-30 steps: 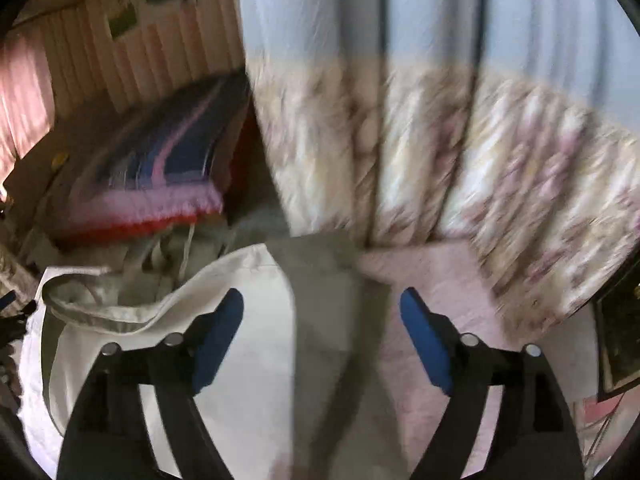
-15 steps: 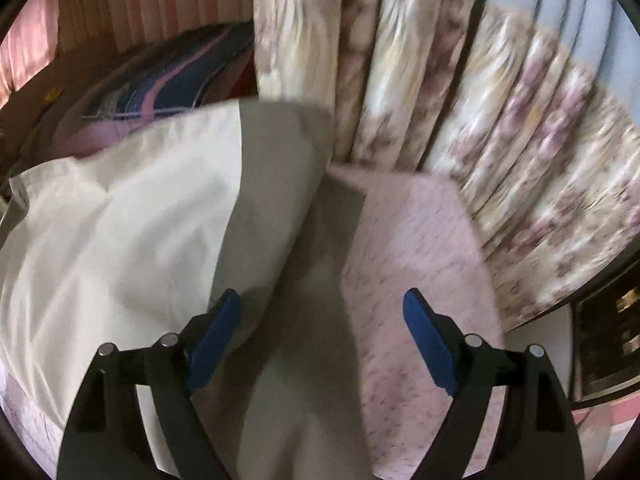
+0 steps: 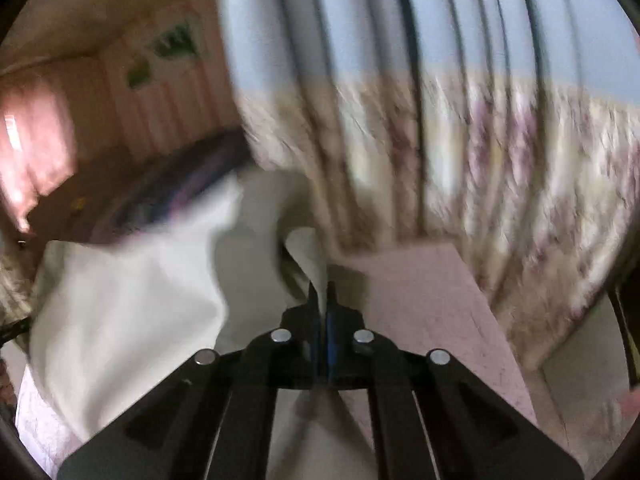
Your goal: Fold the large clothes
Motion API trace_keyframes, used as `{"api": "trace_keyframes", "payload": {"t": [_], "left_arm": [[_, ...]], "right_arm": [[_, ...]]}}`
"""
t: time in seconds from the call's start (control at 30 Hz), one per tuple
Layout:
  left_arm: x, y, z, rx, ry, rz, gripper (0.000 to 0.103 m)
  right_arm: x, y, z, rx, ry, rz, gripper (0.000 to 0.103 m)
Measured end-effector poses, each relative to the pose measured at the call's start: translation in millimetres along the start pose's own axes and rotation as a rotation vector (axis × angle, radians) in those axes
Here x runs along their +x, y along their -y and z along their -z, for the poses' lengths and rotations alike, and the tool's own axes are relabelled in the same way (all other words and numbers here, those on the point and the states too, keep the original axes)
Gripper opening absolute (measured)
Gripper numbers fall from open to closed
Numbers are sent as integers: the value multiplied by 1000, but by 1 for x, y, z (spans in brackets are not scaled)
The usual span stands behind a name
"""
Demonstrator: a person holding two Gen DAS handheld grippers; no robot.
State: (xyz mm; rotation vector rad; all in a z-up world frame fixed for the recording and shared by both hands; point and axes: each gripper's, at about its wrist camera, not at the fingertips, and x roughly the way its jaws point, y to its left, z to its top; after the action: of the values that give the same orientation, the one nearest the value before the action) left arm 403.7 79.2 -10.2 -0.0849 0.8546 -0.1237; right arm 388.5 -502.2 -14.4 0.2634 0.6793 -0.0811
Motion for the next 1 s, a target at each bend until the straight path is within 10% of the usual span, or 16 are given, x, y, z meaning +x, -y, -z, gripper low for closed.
{"api": "trace_keyframes", "payload": {"t": [0.1, 0.23, 0.47, 0.7, 0.77, 0.83, 1.0], "left_arm": [[58, -33, 19, -93, -161, 9, 27], [51, -29, 21, -33, -96, -119, 70], [16, -5, 0, 0, 12, -183, 100], [41, 6, 18, -57, -93, -45, 94], [51, 3, 25, -62, -109, -49, 77], [58, -1, 29, -97, -110, -11, 38], [45, 4, 27, -94, -9, -21, 4]], "right_arm": [[43, 8, 21, -26, -127, 111, 17], [48, 5, 32, -101, -121, 223, 48], [2, 6, 21, -2, 19, 155, 75], [12, -4, 52, -62, -83, 217, 76], [12, -1, 58, -44, -84, 198, 70], [13, 4, 58, 9, -109, 80, 14], [-7, -13, 57, -46, 56, 89, 4]]}}
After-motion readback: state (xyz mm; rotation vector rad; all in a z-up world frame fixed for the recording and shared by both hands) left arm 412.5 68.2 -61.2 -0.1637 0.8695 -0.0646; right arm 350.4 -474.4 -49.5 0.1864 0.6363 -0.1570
